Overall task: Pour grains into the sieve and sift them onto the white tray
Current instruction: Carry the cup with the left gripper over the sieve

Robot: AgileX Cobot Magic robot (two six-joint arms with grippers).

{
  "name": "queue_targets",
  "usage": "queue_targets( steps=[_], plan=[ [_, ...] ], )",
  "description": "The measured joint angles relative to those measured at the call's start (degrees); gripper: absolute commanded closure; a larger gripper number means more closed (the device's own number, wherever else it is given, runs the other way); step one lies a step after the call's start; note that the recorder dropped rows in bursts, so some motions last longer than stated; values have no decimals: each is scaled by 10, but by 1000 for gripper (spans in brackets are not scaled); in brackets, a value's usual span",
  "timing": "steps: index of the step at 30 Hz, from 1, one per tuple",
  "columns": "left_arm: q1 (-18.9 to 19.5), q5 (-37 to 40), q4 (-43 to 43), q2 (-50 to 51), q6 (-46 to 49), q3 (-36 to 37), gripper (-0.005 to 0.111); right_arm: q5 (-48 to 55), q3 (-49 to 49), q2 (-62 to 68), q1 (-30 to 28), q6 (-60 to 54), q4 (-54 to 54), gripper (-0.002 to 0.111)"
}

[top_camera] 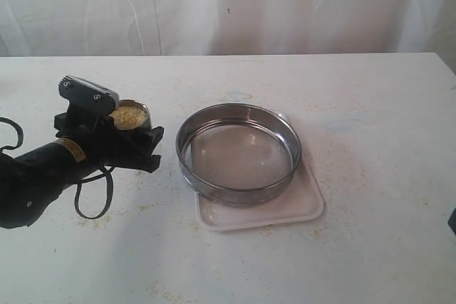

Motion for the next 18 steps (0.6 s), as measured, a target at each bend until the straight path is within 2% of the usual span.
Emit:
queue_targets(
  steps=[3,5,18],
  plan=[
    [-4,38,-3,-17,4,-7,107,0,0,0,0,0,0,108],
    [-11,99,-2,-35,12,-27,107,0,0,0,0,0,0,108],
    [-94,405,8,-62,184,-220,107,0,0,0,0,0,0,108]
  ],
)
